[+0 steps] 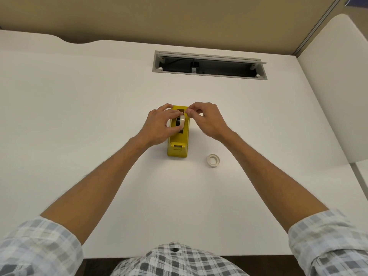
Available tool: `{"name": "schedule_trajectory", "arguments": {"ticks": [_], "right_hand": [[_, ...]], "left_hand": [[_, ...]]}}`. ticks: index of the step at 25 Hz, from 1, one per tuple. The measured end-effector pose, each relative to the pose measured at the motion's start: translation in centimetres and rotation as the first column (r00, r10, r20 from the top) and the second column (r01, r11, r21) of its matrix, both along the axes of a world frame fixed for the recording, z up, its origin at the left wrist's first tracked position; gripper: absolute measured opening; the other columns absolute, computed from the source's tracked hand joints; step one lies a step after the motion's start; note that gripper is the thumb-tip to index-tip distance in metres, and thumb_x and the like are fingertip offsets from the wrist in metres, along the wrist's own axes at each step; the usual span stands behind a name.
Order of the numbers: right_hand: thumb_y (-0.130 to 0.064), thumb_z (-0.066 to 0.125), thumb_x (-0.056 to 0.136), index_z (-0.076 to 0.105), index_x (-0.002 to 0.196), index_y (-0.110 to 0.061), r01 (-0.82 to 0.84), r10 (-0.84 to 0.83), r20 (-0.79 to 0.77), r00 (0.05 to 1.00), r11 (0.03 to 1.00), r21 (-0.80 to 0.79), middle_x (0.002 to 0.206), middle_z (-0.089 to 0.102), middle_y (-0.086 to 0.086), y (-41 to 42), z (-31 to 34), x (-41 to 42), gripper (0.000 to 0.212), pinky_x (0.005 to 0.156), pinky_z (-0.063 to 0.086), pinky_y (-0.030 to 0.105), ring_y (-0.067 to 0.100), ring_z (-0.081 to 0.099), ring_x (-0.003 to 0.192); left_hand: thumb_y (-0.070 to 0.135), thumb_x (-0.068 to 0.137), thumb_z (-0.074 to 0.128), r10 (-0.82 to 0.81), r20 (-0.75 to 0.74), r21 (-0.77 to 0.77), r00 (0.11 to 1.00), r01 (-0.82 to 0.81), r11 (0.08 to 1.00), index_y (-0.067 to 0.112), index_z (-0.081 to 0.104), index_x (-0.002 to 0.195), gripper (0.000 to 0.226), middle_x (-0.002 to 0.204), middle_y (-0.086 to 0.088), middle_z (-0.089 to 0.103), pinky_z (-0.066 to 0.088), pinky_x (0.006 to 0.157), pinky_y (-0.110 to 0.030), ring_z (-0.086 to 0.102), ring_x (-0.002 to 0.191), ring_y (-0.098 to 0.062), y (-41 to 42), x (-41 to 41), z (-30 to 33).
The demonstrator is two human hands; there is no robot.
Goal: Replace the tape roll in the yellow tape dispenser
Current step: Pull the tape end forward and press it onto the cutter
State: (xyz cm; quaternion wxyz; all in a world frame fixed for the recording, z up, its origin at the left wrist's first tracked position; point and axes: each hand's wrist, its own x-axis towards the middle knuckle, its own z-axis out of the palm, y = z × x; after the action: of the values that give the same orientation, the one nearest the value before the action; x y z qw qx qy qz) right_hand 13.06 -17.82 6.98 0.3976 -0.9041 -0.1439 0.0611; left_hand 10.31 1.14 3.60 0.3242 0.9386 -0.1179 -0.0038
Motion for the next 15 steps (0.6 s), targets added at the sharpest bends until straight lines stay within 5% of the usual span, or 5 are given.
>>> {"name": "schedule_trajectory", "arguments": {"ticks": [5,10,15], "right_hand": [[-0.044,0.064,0.089,0.071,0.106,-0.022,-0.047,0.054,0.061,0.997,0.993,-0.111,0.102,0.070,-0.007,0.3,0.5,-0.8,0.029,0.075,0.051,0.029,0.009,0.066,0.090],[-0.038,0.063,0.091,0.075,0.102,-0.023,0.012,0.007,0.102,0.995,0.983,-0.183,0.098,0.073,-0.005,0.9,0.6,-0.8,0.023,0.075,0.054,0.033,0.012,0.066,0.088],[-0.035,0.067,0.088,0.073,0.096,-0.021,0.001,-0.006,-0.040,0.999,0.992,-0.128,0.093,0.071,-0.007,1.1,0.8,-0.4,0.017,0.077,0.056,0.035,0.012,0.066,0.089]], "left_hand": [[0.048,0.085,0.054,-0.012,-0.003,-0.020,1.000,0.012,1.000,0.028,0.060,0.129,0.050,0.135,0.010,0.060,0.028,0.110,-0.050,0.034,0.139,-0.014,0.0,-0.2,0.3],[0.054,0.084,0.048,-0.004,-0.005,0.005,1.000,0.004,1.000,0.027,0.059,0.131,0.055,0.135,0.010,0.060,0.027,0.110,-0.047,0.034,0.139,-0.013,-0.2,-0.4,0.6],[0.050,0.088,0.055,0.006,0.011,0.017,1.000,-0.006,1.000,0.027,0.060,0.130,0.048,0.135,0.008,0.060,0.029,0.109,-0.049,0.036,0.138,-0.015,-0.2,-0.4,0.5]]}}
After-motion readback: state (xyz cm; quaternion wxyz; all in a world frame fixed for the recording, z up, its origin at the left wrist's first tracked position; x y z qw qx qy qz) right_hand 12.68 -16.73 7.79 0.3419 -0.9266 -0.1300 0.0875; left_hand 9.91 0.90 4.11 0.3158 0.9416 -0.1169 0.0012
